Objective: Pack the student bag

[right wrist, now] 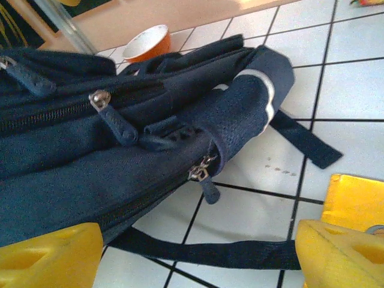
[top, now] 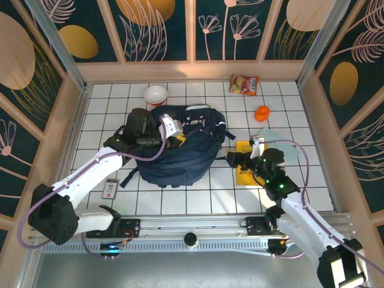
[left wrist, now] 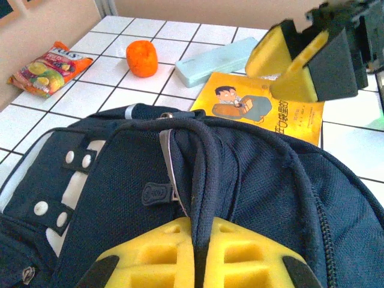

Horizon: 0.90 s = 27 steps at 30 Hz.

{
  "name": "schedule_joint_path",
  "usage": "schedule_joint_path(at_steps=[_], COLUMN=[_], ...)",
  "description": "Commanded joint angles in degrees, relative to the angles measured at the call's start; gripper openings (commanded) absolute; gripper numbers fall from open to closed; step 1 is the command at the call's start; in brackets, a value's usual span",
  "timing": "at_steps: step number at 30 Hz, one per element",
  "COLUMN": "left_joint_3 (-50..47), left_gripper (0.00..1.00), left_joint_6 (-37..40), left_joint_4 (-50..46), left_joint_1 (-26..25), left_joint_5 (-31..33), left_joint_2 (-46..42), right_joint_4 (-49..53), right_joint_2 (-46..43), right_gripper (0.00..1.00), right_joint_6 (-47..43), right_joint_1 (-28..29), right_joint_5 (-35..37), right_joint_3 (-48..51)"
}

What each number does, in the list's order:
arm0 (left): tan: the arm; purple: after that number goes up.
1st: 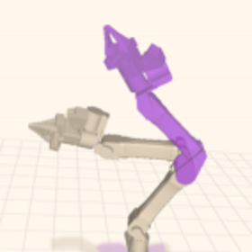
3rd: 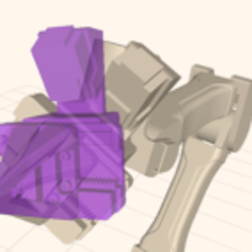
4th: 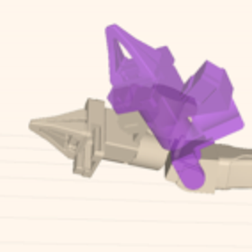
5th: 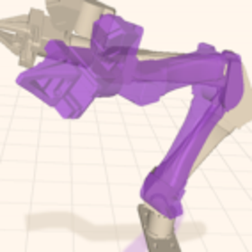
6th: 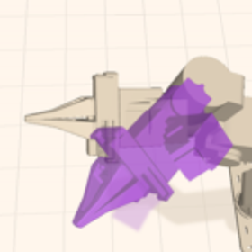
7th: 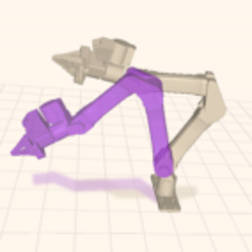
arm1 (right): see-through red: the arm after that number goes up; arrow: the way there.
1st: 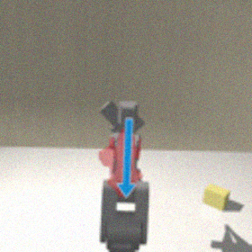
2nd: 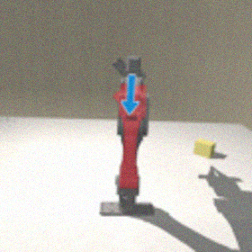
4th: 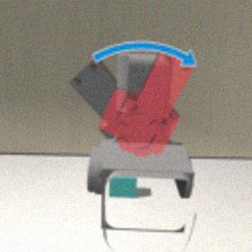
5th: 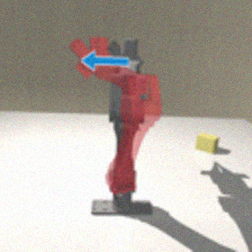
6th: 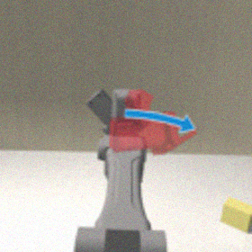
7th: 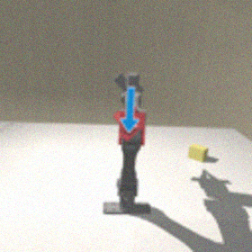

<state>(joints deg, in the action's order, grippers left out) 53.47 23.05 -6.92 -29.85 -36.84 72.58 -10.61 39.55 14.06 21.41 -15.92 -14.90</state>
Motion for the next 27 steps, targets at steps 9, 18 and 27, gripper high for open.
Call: schedule_joint_path(at_steps=[9, 18, 27], left_joint_3=[4.3, 7.4, 9.4], left_gripper=[0.00, 0.00, 0.00], left_joint_6=[0.1, 1.0, 3.9], left_joint_4=[4.4, 1.6, -2.4], left_joint_1=[1.9, 2.2, 3.8], left_joint_5=[-8.9, -12.3, -12.3], left_joint_2=[-1.8, 0.4, -0.2], right_joint_4=[-15.5, -19.2, -20.8], right_joint_2=[-1.6, -1.1, 8.5], right_gripper=[0.84, 0.83, 0.82], right_joint_6=[4.6, 1.3, -6.8], right_joint_1=[-0.3, -0.2, -0.2], right_joint_5=[-7.7, -12.4, -4.2], right_joint_3=[8.7, 12.1, 7.9])
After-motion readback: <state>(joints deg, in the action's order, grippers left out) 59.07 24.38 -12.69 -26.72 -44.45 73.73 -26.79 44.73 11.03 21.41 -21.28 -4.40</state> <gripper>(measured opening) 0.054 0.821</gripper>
